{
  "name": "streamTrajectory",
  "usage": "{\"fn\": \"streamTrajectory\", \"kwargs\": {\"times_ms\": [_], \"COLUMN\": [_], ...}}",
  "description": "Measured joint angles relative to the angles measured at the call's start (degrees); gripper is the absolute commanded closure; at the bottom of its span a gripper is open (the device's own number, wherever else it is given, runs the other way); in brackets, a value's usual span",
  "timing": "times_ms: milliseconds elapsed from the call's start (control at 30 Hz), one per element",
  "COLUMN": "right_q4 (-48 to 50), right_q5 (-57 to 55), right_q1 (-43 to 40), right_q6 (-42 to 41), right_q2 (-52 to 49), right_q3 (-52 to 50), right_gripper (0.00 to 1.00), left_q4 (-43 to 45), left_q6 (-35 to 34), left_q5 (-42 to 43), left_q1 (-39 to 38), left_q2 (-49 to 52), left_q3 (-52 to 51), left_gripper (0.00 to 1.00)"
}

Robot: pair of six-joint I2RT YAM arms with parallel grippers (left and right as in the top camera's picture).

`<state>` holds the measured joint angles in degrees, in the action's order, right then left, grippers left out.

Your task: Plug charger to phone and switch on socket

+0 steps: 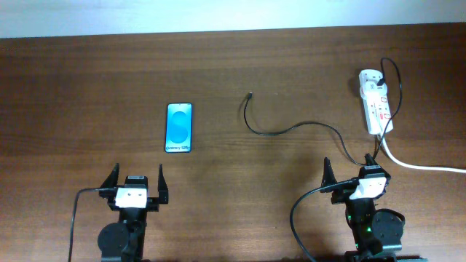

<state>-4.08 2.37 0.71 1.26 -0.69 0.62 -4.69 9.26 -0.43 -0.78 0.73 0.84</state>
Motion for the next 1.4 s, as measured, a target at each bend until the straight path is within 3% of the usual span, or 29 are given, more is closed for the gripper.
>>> {"fn": "streamTrajectory", "kwargs": {"times_ms": [633,767,900,1167,1300,1400], "right_q4": [0.0,-0.02,-0.02,-0.02,-0.02,-0.02], "right_q5": [0.0,-0.02,-0.02,-0.04,-0.04,-0.04], "right_q1": [0.0,0.0,0.0,0.0,0.0,0.04], "right_q6": [-0.04,-0.02,0.02,0.02,0.02,0.02], "right_q2": [0.0,0.0,0.09,0.07,0.07,0.07], "right_q3": [0.0,0.0,-0.02,0.0,0.0,0.0], "right_gripper": [0.02,0.02,0.02,0.01,0.02,0.02], "left_q4": [3.19,3.28,2.73,-6.43,-15.58,-27.67], "left_q6": [-0.66,-1.64,-1.81,-2.01,-2.03,-2.03], "left_q5": [3.34,3.69,5.38,13.44,15.39,15.89], "left_q1": [0.0,0.0,0.0,0.0,0.07,0.07], "left_q2": [0.02,3.87,16.02,50.1,67.06,79.65], "left_q3": [0.0,2.16,12.59,39.36,55.74,70.16], "left_gripper": [0.01,0.01,0.01,0.01,0.01,0.01]}}
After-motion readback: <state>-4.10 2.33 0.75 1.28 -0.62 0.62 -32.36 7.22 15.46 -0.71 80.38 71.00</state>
